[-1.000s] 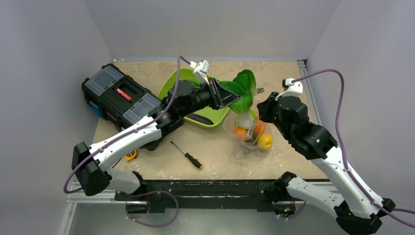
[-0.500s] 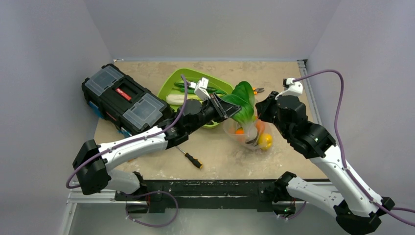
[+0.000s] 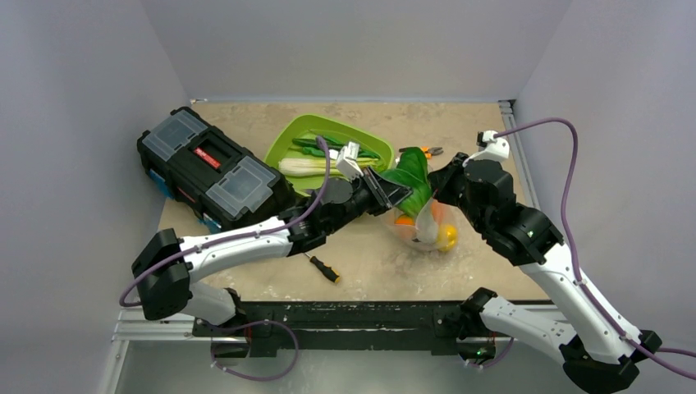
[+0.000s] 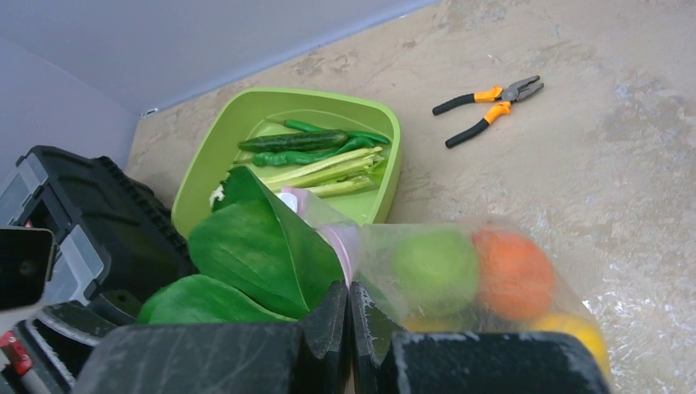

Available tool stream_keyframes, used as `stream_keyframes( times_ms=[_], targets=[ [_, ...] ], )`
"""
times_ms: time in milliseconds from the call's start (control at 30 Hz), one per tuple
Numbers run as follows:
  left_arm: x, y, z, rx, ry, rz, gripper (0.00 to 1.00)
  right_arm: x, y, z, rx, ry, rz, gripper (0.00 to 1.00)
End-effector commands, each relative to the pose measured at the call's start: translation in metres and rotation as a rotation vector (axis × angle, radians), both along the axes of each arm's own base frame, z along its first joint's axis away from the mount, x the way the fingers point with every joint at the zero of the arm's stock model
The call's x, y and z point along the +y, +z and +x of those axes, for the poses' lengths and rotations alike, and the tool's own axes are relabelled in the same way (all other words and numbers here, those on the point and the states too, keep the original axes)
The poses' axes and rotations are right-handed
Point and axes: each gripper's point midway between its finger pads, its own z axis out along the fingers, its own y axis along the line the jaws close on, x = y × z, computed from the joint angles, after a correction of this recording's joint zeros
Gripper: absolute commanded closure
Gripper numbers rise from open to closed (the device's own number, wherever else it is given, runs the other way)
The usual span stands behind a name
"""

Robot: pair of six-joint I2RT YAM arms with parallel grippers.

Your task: Place the food in the zip-top bag and seal the zipper

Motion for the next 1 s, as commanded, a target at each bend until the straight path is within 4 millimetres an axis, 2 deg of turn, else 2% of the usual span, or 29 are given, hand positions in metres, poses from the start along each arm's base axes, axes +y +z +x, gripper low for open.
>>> stream_keyframes(
  times_ms=[0,133,333,567,700,733,800,867,967],
  targets=[
    [-0.014,0.003,-0.004,-0.028,-0.003,-0.059,1.0,0.003,0.028,0.005,-0.063,-0.022,0.088,1.0],
    [-0.022,-0.014,-0.006,-0.052,0.0,-0.027,1.0,0.001,0.026,0.004,-0.062,-0.029,0.084,1.0],
    [-0.032,-0.021,-0.007,-0.082,0.008,-0.024,1.0,0.002,0.024,0.002,-0.055,-0.023,0.09,1.0],
    [-0.039,-0.031,-0.007,-0.059,0.004,-0.021,1.0,0.002,0.024,0.001,-0.052,-0.016,0.093,1.0],
    [-0.036,-0.044,-0.012,0.019,-0.002,0.01,1.0,0.001,0.024,0.0,-0.053,-0.018,0.093,1.0],
    [-0.036,-0.043,-0.013,0.054,0.001,-0.028,1.0,0.001,0.024,0.0,-0.053,-0.017,0.092,1.0],
    [-0.034,-0.028,-0.015,0.073,-0.013,-0.101,1.0,0.001,0.026,0.0,-0.059,-0.014,0.084,1.0],
    [-0.024,-0.025,-0.014,0.136,0.03,-0.121,1.0,-0.004,0.029,0.0,-0.064,-0.03,0.073,1.0],
    [-0.021,-0.005,-0.012,0.145,0.017,-0.203,1.0,-0.004,0.027,-0.001,-0.065,-0.029,0.084,1.0]
  ],
)
